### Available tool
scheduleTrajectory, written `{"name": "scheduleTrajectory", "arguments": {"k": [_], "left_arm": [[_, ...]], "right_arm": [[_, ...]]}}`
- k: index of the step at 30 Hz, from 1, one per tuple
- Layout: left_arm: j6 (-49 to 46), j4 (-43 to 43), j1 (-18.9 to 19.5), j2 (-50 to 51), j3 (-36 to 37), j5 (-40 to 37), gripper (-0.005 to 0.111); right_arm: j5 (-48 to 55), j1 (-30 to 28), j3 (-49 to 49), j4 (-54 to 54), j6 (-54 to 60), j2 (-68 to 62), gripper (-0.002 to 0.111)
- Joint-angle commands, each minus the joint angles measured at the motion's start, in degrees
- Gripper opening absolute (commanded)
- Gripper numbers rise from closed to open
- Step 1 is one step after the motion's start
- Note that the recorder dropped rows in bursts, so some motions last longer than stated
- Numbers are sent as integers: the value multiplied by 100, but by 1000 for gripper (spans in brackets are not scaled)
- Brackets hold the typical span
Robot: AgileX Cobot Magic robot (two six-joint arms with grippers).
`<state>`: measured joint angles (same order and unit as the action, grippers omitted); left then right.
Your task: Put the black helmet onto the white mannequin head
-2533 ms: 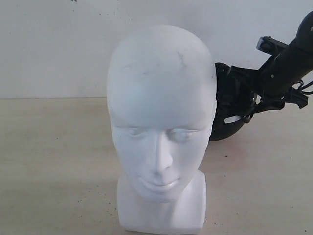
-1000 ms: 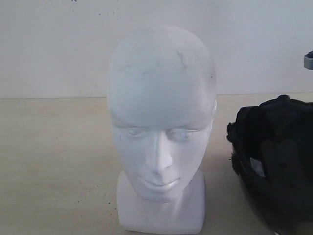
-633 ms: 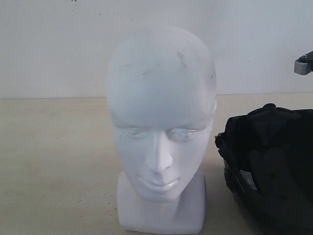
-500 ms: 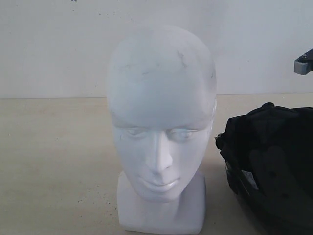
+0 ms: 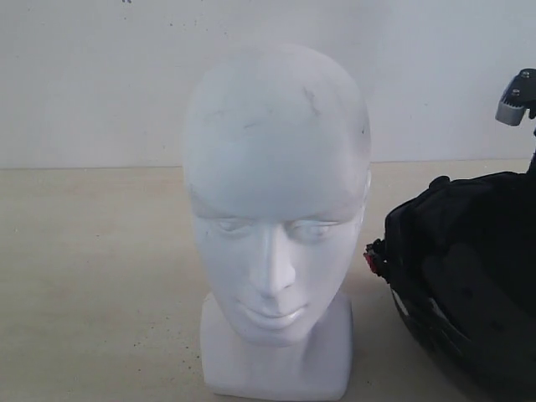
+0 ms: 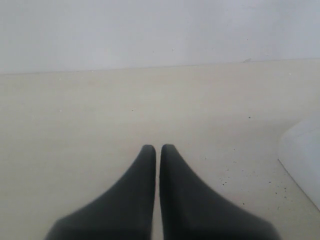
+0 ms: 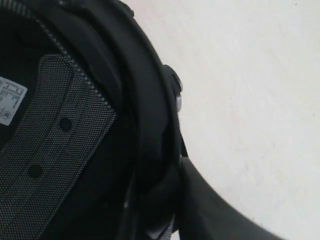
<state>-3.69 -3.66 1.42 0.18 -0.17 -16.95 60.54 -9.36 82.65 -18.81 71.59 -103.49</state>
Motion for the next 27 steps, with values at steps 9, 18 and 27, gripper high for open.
{"name": "scheduleTrajectory", "arguments": {"k": [9, 18, 27], "left_arm": [[56, 9, 19, -18, 17, 7, 4], [56, 9, 19, -18, 17, 7, 4], [56, 9, 19, -18, 17, 7, 4]], "right_arm": [[-346, -13, 20, -589, -8, 55, 0], [-368, -13, 20, -595, -87, 55, 0], [-468, -13, 20, -571, -457, 55, 35]]}}
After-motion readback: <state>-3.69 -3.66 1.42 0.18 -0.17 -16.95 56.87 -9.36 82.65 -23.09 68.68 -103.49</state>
